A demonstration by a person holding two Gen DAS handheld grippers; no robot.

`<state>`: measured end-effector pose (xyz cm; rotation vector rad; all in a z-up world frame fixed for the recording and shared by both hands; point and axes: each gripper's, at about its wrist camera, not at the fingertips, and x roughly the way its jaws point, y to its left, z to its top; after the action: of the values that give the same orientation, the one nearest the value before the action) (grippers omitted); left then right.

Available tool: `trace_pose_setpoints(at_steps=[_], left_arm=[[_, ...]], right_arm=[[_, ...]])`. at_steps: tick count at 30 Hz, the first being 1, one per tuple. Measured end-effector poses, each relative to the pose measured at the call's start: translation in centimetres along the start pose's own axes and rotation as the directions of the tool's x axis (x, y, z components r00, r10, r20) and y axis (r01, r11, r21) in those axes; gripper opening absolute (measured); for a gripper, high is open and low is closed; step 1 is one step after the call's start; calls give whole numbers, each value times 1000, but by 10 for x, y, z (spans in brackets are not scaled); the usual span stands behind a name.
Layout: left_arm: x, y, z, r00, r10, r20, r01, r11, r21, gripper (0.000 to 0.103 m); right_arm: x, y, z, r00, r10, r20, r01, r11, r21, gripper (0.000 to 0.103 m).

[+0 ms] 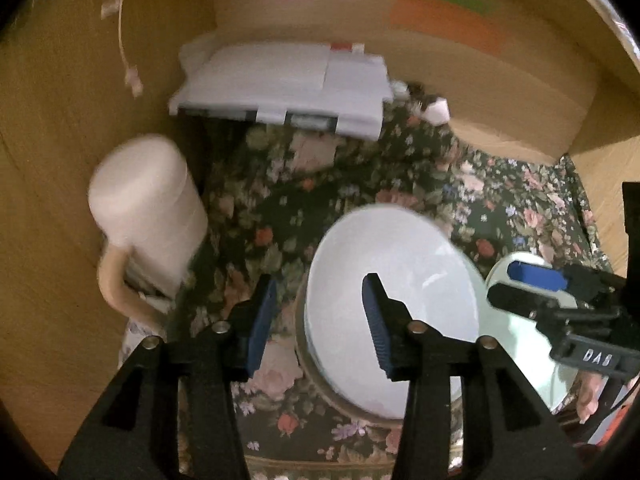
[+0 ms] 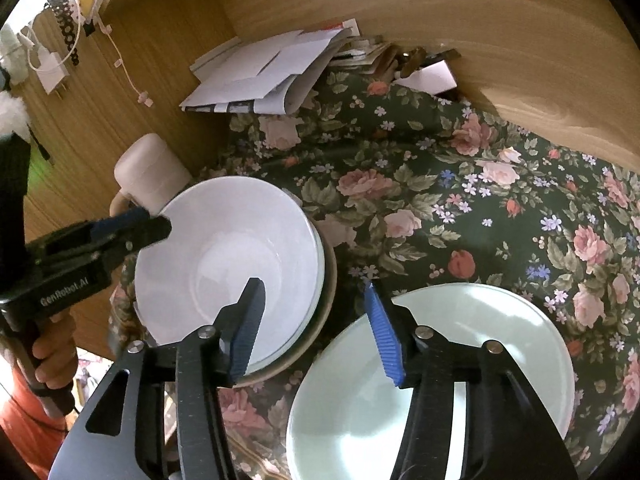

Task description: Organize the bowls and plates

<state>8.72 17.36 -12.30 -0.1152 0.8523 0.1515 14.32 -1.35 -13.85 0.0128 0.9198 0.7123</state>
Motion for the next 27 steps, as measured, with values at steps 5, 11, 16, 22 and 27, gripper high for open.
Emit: trace_pose_setpoints(at_steps=[5, 11, 16, 22, 27], left_arm=[[18, 13, -18, 997, -36, -74, 31, 998, -60, 45], [24, 14, -29, 995, -61, -76, 56, 996, -66, 45], [38, 12, -35, 988, -96, -124, 88, 994, -71, 47], [44, 9, -38, 984, -118, -135, 108, 991, -79, 47], [51, 8, -37, 980, -135, -145, 122, 988, -96, 47]], right_arm=[[9, 1, -2, 1000, -1, -29, 0, 1000, -10, 49], [19, 4, -2, 999, -2, -51, 1, 1000, -16, 49], [34, 7, -2, 996, 20, -89, -21, 1000, -6, 49], [41, 13, -2, 993, 31, -110, -33, 999, -21, 49], [47, 11, -2, 994, 6, -107, -7, 1000, -7, 39]])
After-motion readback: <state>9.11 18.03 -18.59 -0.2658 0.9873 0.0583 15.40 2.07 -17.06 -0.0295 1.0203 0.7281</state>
